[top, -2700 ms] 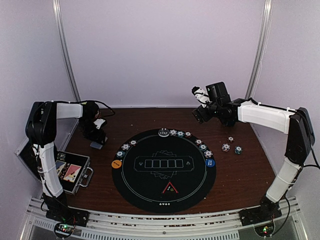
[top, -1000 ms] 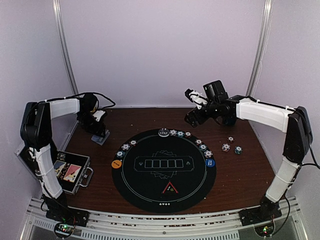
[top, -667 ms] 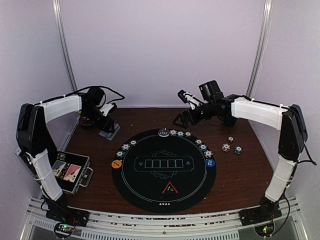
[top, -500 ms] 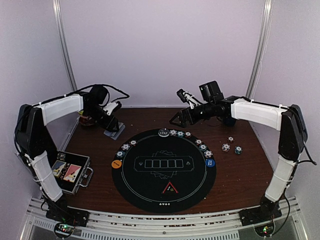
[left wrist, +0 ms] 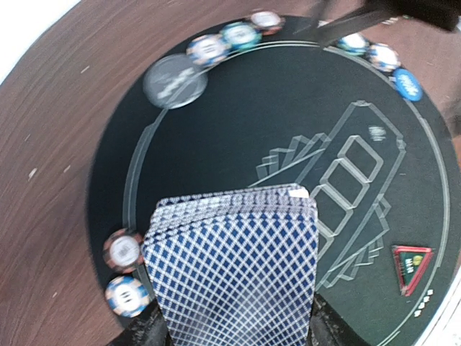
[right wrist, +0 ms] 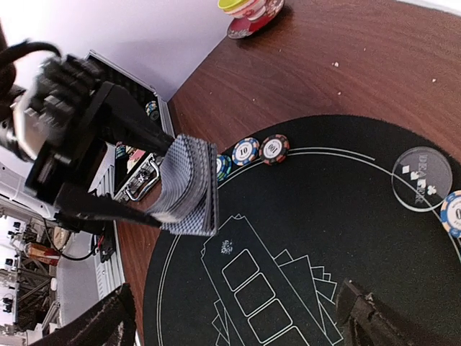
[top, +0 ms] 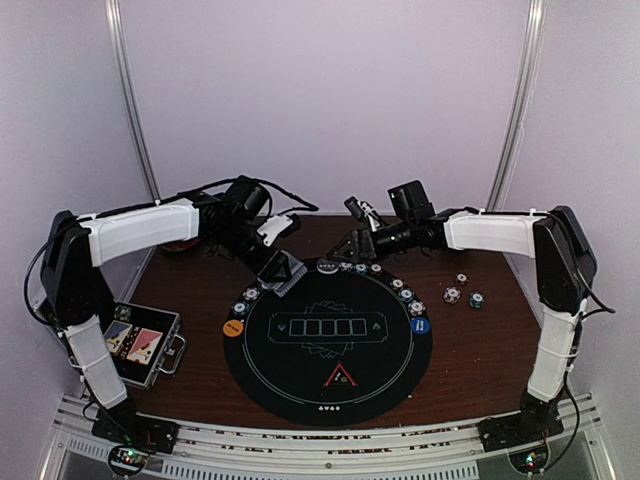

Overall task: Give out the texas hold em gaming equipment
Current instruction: Pass from the left arm to the right

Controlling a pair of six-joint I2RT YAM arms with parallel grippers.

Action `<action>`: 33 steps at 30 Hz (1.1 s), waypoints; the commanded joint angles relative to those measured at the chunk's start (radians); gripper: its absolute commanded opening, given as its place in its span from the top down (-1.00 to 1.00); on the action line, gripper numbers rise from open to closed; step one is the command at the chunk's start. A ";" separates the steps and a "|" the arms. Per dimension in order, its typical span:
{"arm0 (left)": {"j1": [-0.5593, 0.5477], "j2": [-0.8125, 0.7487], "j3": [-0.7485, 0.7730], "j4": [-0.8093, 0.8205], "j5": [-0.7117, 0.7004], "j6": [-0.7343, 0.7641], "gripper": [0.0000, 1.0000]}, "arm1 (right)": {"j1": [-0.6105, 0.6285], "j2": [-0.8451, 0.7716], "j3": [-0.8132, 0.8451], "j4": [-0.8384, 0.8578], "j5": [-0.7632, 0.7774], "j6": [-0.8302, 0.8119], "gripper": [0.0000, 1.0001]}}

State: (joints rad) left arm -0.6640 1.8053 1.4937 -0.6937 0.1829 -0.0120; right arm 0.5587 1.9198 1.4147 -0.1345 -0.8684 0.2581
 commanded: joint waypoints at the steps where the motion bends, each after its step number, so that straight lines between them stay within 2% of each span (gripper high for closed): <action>1: -0.076 -0.022 0.033 0.082 0.005 -0.024 -0.15 | 0.004 0.035 0.009 0.045 -0.088 0.062 -0.94; 9: -0.153 0.017 0.061 0.086 -0.026 -0.030 -0.16 | 0.006 0.054 -0.001 0.072 -0.172 0.113 -0.85; 21: -0.181 0.044 0.083 0.092 -0.043 -0.020 -0.16 | 0.025 0.101 0.027 0.016 -0.234 0.108 -0.63; 29: -0.192 0.061 0.090 0.092 -0.045 -0.013 -0.16 | 0.047 0.123 0.045 -0.004 -0.233 0.107 -0.59; 33: -0.199 0.067 0.089 0.092 -0.051 -0.013 -0.16 | 0.047 0.135 0.050 -0.003 -0.250 0.122 -0.47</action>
State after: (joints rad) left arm -0.8524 1.8606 1.5490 -0.6441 0.1390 -0.0319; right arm 0.5999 2.0396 1.4342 -0.1333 -1.0882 0.3702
